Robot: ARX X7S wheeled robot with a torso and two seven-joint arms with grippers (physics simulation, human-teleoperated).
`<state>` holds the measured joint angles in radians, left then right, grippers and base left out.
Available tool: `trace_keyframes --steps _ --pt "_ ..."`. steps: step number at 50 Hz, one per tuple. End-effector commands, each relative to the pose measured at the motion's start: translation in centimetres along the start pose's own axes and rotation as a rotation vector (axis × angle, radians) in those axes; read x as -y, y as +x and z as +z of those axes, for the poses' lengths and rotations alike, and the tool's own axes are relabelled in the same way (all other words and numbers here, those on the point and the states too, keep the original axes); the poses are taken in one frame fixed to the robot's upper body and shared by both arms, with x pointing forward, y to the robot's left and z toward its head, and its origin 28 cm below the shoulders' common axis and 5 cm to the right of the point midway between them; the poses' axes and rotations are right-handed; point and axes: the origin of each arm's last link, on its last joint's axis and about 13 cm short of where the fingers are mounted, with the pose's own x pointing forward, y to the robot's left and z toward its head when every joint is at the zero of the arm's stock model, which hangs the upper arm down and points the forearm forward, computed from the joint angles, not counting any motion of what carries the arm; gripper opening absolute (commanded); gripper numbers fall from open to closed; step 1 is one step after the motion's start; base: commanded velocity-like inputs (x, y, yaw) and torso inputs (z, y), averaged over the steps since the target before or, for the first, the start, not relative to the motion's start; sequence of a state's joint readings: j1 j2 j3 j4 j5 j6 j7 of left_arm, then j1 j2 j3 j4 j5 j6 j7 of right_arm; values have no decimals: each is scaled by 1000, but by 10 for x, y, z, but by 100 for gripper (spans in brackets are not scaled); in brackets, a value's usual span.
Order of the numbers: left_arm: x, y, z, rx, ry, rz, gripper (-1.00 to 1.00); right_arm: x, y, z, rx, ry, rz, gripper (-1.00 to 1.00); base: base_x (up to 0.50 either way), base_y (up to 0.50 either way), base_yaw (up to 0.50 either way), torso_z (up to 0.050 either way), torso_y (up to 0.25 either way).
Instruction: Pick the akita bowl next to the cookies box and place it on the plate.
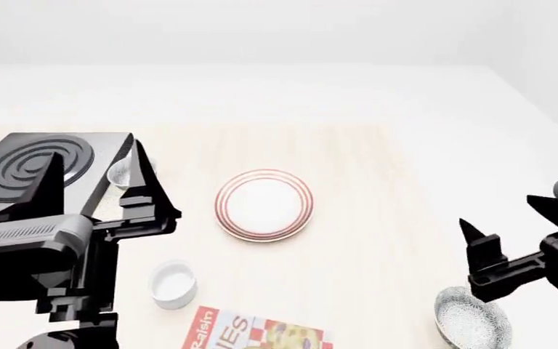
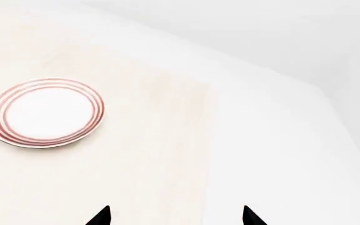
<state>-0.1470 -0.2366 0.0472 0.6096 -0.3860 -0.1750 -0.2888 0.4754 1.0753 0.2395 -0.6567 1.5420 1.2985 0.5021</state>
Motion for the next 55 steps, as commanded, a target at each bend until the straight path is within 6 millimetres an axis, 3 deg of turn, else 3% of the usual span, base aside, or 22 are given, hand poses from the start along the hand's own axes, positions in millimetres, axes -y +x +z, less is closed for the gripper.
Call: trace_keyframes --steps 1,12,22,35,40,55 --pt "3 2 -2 0 -4 0 100 22 -19 1 -348 -2 118 100 0 0 0 0 0" --pt "1 0 0 -1 -5 -8 100 18 -36 -4 -483 -44 150 100 0 0 0 0 0" --pt "-3 3 -4 -16 -7 -9 100 18 -25 1 -506 -50 166 100 0 0 0 0 0" --pt "-8 1 -10 -29 11 -5 100 22 0 -9 -435 4 142 100 0 0 0 0 0" --pt "-11 -1 -10 -31 16 -4 100 30 -3 -2 -357 22 107 100 0 0 0 0 0" --pt "-8 -2 -6 -28 17 -11 100 42 -11 -6 -402 55 -12 100 0 0 0 0 0"
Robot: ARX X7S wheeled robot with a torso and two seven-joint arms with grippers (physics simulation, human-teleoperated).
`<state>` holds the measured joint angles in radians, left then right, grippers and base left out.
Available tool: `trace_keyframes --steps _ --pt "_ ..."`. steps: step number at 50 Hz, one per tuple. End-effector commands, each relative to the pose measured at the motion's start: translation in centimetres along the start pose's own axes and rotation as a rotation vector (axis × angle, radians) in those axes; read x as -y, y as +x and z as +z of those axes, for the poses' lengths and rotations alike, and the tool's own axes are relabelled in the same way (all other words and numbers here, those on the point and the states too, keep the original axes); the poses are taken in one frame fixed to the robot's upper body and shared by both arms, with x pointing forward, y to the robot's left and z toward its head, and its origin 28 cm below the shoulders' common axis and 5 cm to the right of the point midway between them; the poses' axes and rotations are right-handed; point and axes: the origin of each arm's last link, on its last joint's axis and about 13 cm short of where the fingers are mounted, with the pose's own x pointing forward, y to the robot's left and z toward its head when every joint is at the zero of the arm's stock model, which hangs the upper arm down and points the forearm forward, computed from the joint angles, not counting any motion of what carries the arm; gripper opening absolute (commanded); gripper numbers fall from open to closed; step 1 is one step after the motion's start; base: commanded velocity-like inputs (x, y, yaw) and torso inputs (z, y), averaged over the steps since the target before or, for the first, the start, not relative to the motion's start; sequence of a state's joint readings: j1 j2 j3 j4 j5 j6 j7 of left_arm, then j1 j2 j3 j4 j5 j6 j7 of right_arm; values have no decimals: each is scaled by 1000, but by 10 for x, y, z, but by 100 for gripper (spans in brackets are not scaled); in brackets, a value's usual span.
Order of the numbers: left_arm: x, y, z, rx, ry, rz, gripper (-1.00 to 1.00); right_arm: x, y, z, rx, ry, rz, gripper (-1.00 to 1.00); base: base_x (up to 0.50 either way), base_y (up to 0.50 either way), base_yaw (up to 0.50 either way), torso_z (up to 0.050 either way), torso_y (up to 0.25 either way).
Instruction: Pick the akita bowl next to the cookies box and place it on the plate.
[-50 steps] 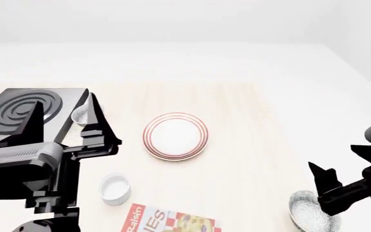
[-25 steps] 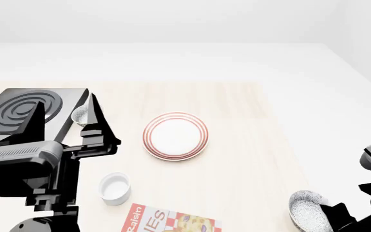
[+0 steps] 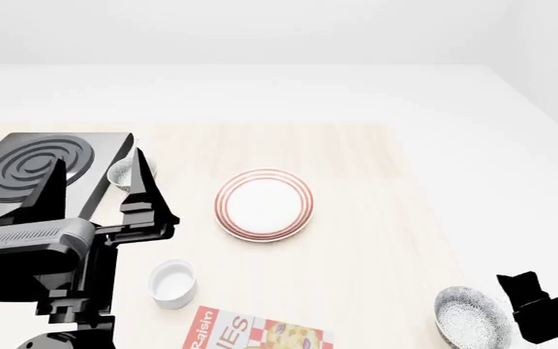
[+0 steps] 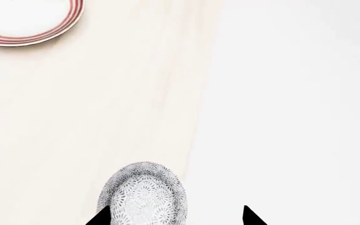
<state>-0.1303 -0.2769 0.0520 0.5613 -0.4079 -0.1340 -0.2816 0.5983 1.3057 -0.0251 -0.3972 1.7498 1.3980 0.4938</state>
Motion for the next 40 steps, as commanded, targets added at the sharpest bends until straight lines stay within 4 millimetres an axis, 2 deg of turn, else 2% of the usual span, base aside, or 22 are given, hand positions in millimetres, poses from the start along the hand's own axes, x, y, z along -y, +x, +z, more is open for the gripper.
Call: trace_keyframes --steps 1,9,17,22,31,40 --pt "0 0 1 0 2 -3 100 7 0 -3 -14 32 -61 100 0 0 0 0 0" --pt "2 1 2 -3 2 -6 100 7 16 -18 -101 13 -50 100 0 0 0 0 0" --pt "2 0 2 -6 3 -5 100 11 29 -19 -87 49 -37 100 0 0 0 0 0" --pt "1 1 1 -6 6 -4 100 9 42 -28 -116 52 -27 100 0 0 0 0 0" --pt "1 0 -4 -22 13 -17 100 9 52 -24 -109 48 -5 100 0 0 0 0 0" --pt "-2 0 -4 -20 13 -4 100 10 64 -32 -157 86 -8 100 0 0 0 0 0"
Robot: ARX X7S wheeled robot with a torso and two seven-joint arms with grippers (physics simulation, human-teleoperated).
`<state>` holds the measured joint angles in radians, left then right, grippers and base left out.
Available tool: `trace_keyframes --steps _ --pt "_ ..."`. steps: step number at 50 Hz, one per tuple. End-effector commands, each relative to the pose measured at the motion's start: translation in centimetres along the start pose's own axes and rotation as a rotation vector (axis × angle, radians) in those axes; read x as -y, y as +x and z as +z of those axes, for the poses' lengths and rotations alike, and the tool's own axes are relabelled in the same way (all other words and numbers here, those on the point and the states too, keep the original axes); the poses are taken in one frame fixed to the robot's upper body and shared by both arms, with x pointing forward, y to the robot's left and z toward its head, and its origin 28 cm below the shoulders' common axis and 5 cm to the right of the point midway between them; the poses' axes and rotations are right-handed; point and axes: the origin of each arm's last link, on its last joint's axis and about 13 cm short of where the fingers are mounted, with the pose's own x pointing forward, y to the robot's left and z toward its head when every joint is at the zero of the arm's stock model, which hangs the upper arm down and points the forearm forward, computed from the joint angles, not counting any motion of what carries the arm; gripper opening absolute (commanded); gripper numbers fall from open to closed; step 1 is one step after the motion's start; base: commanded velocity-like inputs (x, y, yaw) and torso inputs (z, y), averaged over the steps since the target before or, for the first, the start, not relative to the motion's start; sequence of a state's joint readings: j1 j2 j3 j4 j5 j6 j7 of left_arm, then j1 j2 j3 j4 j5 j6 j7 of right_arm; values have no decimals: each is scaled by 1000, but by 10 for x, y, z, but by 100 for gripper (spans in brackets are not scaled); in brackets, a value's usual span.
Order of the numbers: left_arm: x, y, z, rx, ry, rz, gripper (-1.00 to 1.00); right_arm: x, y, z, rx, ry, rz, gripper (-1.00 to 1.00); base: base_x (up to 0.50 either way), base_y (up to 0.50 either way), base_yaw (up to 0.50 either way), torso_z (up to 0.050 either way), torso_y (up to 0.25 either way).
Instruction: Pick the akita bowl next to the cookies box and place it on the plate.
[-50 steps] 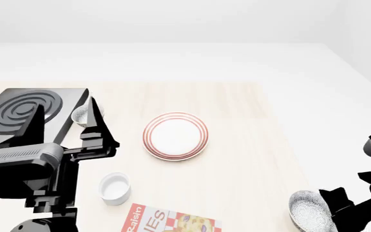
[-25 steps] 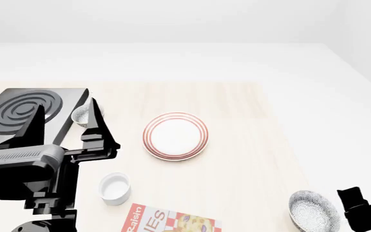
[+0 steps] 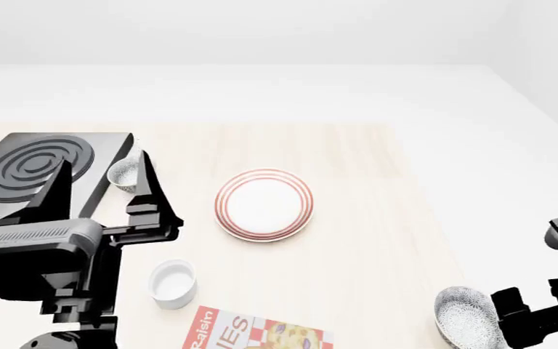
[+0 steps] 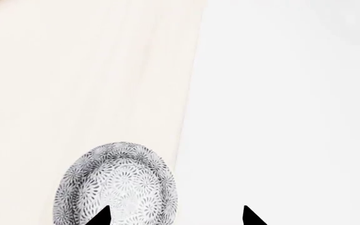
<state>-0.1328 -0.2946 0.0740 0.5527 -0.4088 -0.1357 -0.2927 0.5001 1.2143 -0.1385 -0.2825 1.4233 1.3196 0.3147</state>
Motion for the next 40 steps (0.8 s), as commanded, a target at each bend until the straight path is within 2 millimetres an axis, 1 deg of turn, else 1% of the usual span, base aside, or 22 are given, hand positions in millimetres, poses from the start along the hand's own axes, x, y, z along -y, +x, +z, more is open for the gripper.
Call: trace_keyframes --steps 1,4,10,15,24,33,40 --pt "-2 -1 -2 -4 1 6 100 0 17 -6 -46 26 8 100 0 0 0 0 0" --pt "-4 -3 0 -4 1 6 100 -2 19 -9 -59 19 17 100 0 0 0 0 0" --pt "-3 -3 1 -6 2 5 100 -2 18 -12 -64 32 12 100 0 0 0 0 0" --pt "-4 -3 0 -3 5 4 100 -3 22 -16 -90 37 29 100 0 0 0 0 0" --pt "-3 -1 -3 -9 8 5 100 6 28 -16 -72 85 -5 100 0 0 0 0 0" --pt "-4 -1 -4 -11 10 2 100 9 33 -20 -64 112 -25 100 0 0 0 0 0" --pt "-4 -2 -6 -12 12 1 100 7 44 -26 -86 117 -3 100 0 0 0 0 0"
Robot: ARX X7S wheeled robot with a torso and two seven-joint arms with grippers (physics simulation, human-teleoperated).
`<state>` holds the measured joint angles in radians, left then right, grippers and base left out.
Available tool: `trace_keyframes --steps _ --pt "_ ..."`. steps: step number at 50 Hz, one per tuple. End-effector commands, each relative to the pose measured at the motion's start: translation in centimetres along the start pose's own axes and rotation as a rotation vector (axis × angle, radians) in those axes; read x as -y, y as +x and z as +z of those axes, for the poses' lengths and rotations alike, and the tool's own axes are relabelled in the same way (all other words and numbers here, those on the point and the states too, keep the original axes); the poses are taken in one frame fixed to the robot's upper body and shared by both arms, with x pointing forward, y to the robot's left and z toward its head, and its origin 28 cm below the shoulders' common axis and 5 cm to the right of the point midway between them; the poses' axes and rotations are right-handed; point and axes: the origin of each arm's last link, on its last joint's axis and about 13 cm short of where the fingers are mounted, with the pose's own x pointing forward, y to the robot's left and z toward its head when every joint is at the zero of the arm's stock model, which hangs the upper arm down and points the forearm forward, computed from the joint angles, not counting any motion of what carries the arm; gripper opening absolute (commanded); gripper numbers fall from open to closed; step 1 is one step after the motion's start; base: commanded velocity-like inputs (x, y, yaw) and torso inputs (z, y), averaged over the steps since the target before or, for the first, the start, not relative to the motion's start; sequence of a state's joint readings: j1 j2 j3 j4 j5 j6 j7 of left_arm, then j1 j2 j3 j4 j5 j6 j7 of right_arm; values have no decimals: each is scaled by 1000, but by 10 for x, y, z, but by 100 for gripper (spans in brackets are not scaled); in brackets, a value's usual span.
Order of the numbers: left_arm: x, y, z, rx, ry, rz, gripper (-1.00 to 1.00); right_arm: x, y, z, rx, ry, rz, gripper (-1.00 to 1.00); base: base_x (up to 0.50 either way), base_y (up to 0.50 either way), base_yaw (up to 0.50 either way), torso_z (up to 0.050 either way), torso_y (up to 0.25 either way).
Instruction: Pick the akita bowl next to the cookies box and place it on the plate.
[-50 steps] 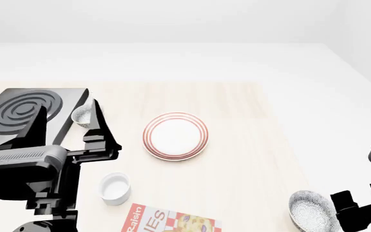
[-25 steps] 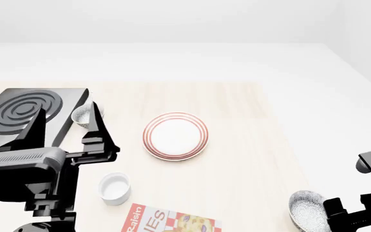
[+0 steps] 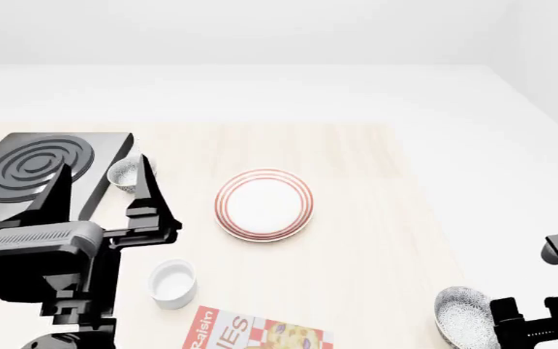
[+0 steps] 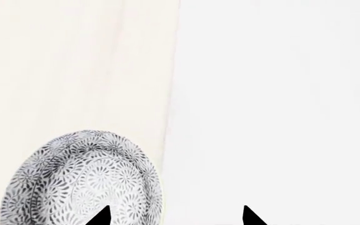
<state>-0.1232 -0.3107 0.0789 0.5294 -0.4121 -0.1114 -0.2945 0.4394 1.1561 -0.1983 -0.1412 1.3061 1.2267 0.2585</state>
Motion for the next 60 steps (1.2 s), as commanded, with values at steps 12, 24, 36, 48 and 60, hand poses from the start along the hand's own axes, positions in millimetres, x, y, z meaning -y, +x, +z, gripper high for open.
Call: trace_keyframes --steps 12,24,36,48,60 --pt "-2 -1 -3 -5 4 -1 100 -8 34 -21 -114 -11 89 100 0 0 0 0 0" --pt "-2 -3 -1 -4 7 1 100 -2 46 -31 -120 -6 70 -100 0 0 0 0 0" --pt "-2 -2 0 -2 9 -1 100 -6 34 -14 -51 -65 66 -100 0 0 0 0 0" --pt "0 -1 1 2 9 -6 100 -25 -25 30 101 -214 94 -100 0 0 0 0 0" --pt "0 0 -1 -1 7 -4 100 -33 -43 78 211 -295 83 -100 0 0 0 0 0"
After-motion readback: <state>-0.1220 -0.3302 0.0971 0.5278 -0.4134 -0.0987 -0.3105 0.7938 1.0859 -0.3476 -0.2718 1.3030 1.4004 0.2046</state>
